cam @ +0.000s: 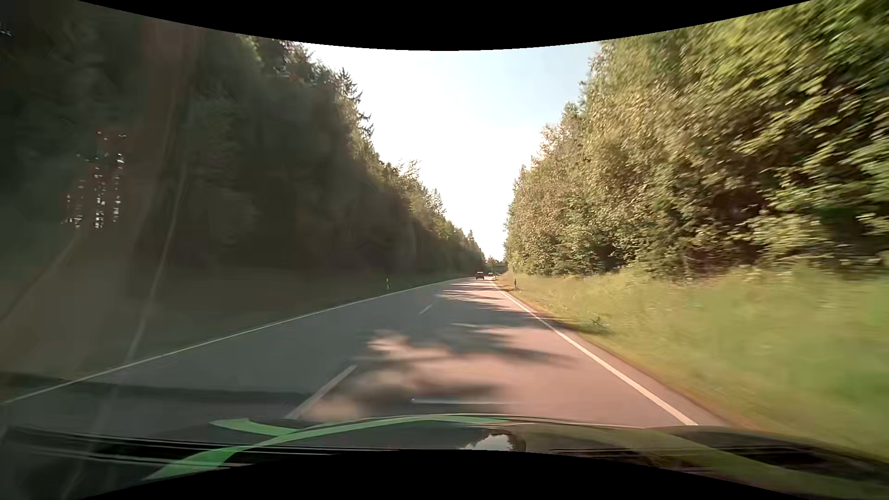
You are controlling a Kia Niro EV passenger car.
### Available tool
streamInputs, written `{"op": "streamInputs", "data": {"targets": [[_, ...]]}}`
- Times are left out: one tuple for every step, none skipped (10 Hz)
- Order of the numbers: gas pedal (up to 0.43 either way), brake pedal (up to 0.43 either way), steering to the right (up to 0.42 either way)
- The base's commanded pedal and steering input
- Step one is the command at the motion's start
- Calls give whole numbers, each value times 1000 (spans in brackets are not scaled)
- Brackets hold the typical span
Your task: Follow the waypoints while adhering to traffic rules and regulations
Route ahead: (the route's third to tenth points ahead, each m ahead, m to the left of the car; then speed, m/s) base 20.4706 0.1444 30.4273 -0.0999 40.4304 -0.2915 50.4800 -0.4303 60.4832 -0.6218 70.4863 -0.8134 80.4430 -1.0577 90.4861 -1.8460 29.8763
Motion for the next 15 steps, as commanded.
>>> {"op": "streamInputs", "data": {"targets": [[268,0,3],[248,0,3],[248,0,3],[248,0,3],[248,0,3],[248,0,3],[248,0,3],[240,0,3],[240,0,3],[240,0,3],[240,0,3],[240,0,4],[228,0,4],[209,0,4],[209,0,4]]}}
